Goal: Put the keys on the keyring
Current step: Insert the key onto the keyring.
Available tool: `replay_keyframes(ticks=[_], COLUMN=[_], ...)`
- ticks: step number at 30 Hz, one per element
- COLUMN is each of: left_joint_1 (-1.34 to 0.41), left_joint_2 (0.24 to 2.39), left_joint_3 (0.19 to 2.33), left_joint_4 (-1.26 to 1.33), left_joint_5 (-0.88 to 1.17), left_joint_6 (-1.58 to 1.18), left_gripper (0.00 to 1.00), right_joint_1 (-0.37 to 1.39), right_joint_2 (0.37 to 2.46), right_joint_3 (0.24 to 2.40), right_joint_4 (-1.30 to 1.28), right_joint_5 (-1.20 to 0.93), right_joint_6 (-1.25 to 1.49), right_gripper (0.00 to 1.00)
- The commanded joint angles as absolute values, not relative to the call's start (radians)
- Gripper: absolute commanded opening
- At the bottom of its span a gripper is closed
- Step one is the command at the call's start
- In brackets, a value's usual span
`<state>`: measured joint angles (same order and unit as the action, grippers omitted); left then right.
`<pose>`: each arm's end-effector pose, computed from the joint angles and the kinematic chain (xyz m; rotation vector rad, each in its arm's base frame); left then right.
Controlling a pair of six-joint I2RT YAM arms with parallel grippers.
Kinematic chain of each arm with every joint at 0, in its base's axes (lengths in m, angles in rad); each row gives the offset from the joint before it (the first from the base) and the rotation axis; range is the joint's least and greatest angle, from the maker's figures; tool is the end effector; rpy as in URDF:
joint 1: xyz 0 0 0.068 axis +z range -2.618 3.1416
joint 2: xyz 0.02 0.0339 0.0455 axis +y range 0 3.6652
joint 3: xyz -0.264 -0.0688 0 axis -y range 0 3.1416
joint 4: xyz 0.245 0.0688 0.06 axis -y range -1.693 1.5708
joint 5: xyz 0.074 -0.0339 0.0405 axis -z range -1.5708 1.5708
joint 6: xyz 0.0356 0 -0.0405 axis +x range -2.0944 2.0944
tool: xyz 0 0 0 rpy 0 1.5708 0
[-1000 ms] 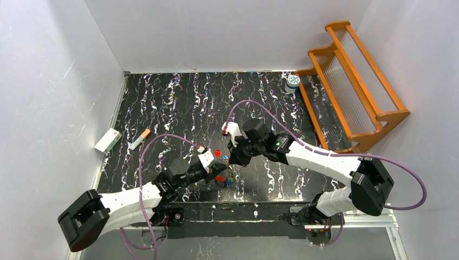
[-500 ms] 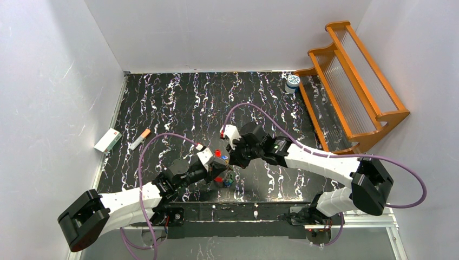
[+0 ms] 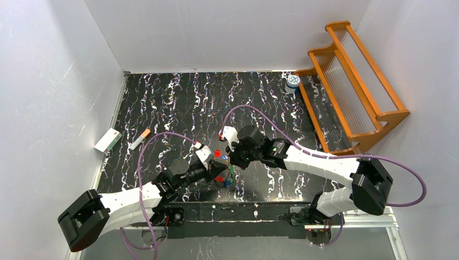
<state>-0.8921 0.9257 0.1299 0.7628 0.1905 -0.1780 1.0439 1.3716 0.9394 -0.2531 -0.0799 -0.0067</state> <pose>0.1106 -0.1478 0.1878 0.7352 1.5251 -0.9702 0.1485 0.2609 0.2548 -1.2088 1.9974 0.6296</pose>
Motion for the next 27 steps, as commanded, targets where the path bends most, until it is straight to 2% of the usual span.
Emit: replay_keyframes(ticks=[1, 14, 27], left_joint_1=[-0.894, -0.895, -0.894], left_joint_2=[0.896, 0.873, 0.828], left_joint_3=[0.154, 0.139, 0.117], left_joint_4=[0.818, 0.828, 0.834], left_joint_5=[0.189, 0.190, 0.184], left_joint_6=[-0.192, -0.180, -0.167], left_gripper=[0.00, 0.00, 0.00], right_joint_1=[1.043, 1.042, 1.043], right_joint_2=[1.346, 1.335, 1.358], right_joint_3=[0.946, 0.921, 0.891], right_joint_4=[-0.241, -0.210, -0.200], right_joint_5=[-0.039, -0.127, -0.099], right_joint_6=[-0.010, 0.010, 0.057], right_gripper=[0.01, 0.01, 0.01])
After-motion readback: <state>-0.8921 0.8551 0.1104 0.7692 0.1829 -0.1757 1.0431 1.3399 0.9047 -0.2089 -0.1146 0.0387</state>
